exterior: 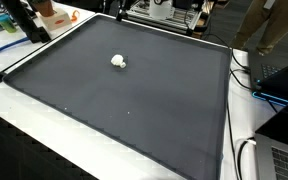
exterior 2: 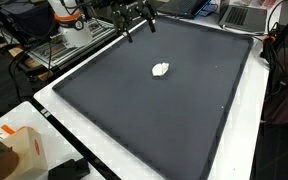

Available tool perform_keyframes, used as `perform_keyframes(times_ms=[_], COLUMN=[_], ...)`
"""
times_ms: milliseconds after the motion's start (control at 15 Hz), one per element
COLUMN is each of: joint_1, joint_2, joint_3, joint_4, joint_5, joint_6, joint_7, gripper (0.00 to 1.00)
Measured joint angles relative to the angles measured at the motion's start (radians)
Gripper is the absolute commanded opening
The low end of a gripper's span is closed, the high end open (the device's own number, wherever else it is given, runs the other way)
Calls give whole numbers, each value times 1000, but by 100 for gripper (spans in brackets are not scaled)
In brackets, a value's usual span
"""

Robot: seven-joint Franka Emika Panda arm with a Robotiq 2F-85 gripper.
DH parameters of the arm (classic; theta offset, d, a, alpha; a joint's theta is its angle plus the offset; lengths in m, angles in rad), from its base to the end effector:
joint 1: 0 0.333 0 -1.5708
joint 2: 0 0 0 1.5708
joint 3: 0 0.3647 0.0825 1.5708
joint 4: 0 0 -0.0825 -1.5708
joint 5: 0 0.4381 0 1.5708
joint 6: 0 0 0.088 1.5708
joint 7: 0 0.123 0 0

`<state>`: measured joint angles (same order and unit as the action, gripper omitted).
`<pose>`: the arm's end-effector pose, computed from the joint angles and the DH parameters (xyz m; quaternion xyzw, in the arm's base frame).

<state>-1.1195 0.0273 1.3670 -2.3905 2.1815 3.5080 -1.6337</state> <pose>0.4573 0.0092 0.3183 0.9361 -0.2002 0.2887 0.0157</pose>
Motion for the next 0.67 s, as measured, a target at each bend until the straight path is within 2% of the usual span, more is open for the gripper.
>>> perform_keyframes(times_ms=[333, 533, 667], joint_1=[54, 110, 168], joint_2=[7, 57, 132], joint_3=[1, -10, -54], joint_4=[-23, -24, -22], joint_5=[-149, -290, -385], joint_6=[16, 91, 170], joint_7=[149, 246, 295], gripper=[100, 100, 100])
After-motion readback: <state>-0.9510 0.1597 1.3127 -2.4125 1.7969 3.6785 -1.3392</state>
